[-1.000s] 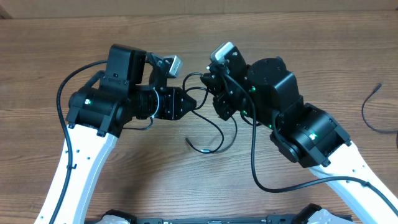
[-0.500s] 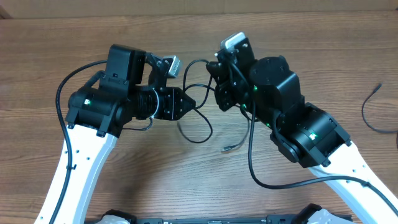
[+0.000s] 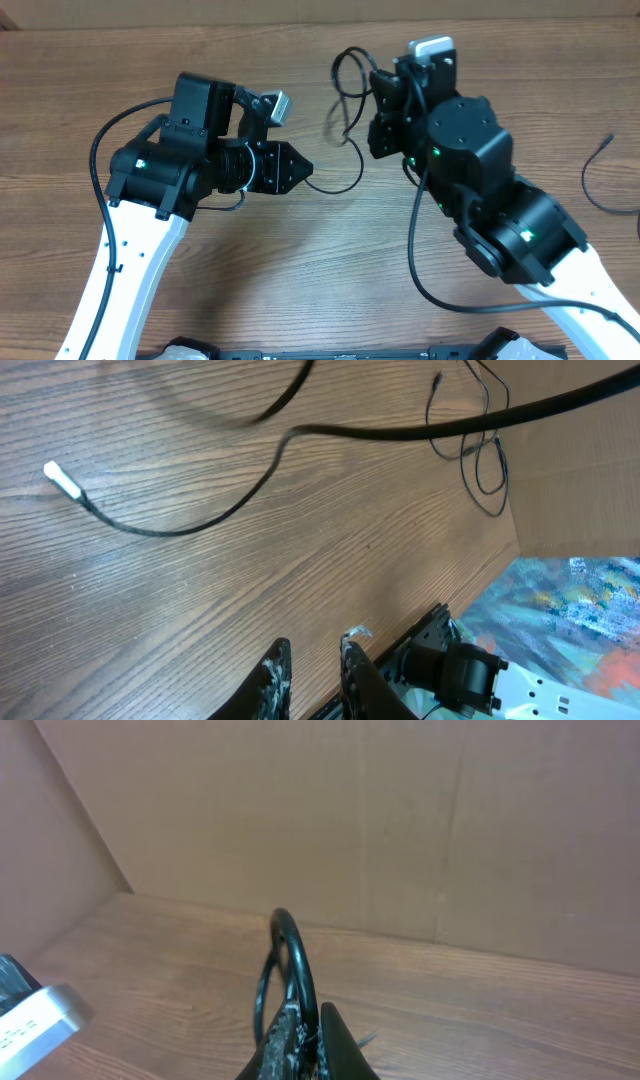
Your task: Untangle cables
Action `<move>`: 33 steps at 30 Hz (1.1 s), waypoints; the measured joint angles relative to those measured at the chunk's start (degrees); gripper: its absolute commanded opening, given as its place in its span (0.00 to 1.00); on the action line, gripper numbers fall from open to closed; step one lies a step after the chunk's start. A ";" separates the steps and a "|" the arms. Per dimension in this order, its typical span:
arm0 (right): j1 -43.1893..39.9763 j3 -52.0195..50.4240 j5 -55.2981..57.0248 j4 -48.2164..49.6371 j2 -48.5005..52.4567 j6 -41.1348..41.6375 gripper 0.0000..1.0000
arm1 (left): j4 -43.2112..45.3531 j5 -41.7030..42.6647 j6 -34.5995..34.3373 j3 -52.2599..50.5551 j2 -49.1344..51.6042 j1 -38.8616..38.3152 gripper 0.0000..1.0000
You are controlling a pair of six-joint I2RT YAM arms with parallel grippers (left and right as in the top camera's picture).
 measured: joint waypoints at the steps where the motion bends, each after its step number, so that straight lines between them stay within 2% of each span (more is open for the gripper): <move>1: -0.02 0.00 -0.02 -0.31 -0.37 0.02 0.04 | 0.00 -0.02 0.02 0.00 0.00 0.00 0.18; 6: -0.02 0.00 -0.37 -3.41 -1.20 0.39 0.04 | 0.33 -1.38 -0.26 0.00 0.00 0.00 0.17; 9: -0.02 0.00 -0.63 -5.66 -1.20 0.46 0.04 | 2.10 -2.43 -2.84 0.00 0.00 0.00 0.18; 17: 0.00 0.00 -5.25 -6.10 -1.20 -0.74 0.04 | 4.96 -3.54 -20.70 0.02 0.00 0.96 0.06; 23: -0.02 0.00 -8.59 -5.64 -1.11 -1.42 0.04 | 6.25 -4.50 -28.72 0.00 0.00 0.87 0.08; 33: -0.02 0.00 -13.42 -3.26 0.92 -1.44 0.04 | 11.52 -3.54 -31.85 0.02 0.00 0.87 0.15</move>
